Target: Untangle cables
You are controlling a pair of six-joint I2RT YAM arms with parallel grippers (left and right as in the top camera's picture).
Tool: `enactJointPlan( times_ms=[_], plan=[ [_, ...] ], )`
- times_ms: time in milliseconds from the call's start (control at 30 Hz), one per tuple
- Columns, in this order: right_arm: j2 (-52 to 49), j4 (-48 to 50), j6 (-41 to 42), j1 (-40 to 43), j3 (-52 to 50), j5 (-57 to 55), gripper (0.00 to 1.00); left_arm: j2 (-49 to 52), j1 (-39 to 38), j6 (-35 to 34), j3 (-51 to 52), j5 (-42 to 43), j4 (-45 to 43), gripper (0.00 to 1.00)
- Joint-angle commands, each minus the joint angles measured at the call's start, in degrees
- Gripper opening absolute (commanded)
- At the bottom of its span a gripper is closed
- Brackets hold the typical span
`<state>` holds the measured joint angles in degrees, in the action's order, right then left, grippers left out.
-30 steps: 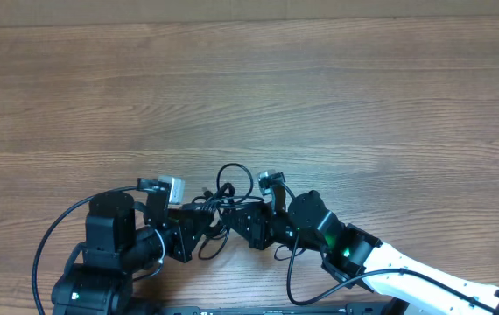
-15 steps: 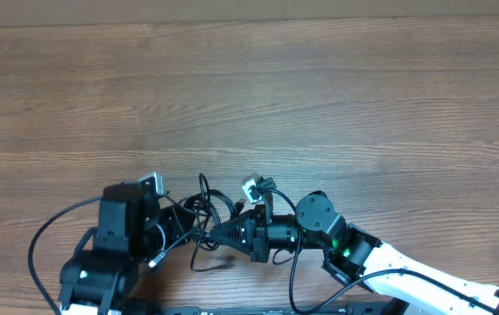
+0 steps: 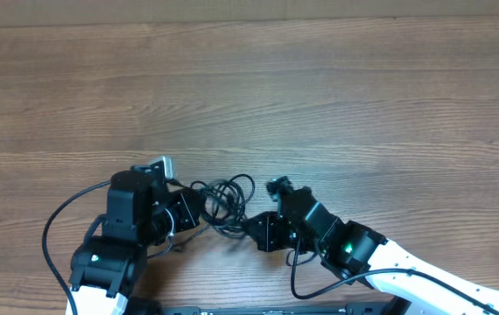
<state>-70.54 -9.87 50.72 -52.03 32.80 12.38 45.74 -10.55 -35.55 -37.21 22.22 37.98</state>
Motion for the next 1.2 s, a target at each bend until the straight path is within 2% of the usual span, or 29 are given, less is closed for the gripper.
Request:
enactJointPlan(
  times_ms=[0,233,400,433,467,567,733,767,833,900,967,1000,1067,1100,1167],
  plan=[
    [-0.6,-6.8,9.8,-0.6,-2.7,-12.0,0.04,-0.8,1.2,-1.7,-1.6,-4.2,-1.1,0.04],
    [-0.6,-7.8,10.2,-0.6,-2.7,-15.2,0.04,-0.6,1.2,-1.8,-1.6,-6.3,5.7,0.04],
    [-0.6,-12.5,15.9,-0.6,-2.7,-19.8,0.06,0.9,1.2,-4.9,-1.6,-12.8,12.5,0.04],
    [-0.6,-13.2,16.5,-0.6,-2.7,-20.5,0.1,1.4,1.2,-5.9,-1.6,-14.0,13.6,0.07],
    [-0.6,-13.4,16.8,-0.6,-2.7,-20.7,0.18,2.1,1.2,-6.8,-1.6,-15.1,14.5,0.16],
    [-0.6,-13.0,16.8,-0.6,-2.7,-21.2,0.28,3.8,1.2,-7.2,-1.6,-15.3,14.8,0.33],
    [0.3,-12.6,16.6,-0.6,-2.5,-24.4,0.51,7.5,1.2,-7.4,-1.6,-15.1,13.4,0.61],
    [0.9,-12.5,16.3,-0.6,-2.3,-24.3,0.56,8.2,1.2,-7.2,-1.6,-14.7,12.5,0.61],
    [2.3,-12.6,16.3,-0.6,-2.1,-24.3,0.64,9.0,1.2,-4.9,-1.6,-12.4,8.8,0.54],
    [3.9,-12.7,16.4,-0.6,-2.0,-23.9,0.71,9.4,1.2,2.6,-1.6,-4.8,1.2,0.38],
    [4.9,-13.4,16.3,-0.6,-2.0,-23.3,0.74,9.4,1.2,8.0,-1.6,3.7,-5.2,0.29],
    [5.2,-14.0,16.3,-0.6,-2.0,-23.0,0.76,9.4,1.2,8.3,-1.7,5.6,-6.9,0.29],
    [5.2,-15.8,16.4,-0.6,-2.0,-22.6,0.79,9.4,1.2,7.3,-1.9,4.1,-6.1,0.38],
    [5.2,-17.0,16.4,-0.6,-2.0,-22.6,0.79,9.4,1.2,6.2,-1.9,1.9,-4.1,0.42],
    [5.2,-18.6,16.4,-0.6,-2.0,-22.6,0.8,9.8,1.0,2.2,-1.9,-3.7,1.8,0.41]
  ],
)
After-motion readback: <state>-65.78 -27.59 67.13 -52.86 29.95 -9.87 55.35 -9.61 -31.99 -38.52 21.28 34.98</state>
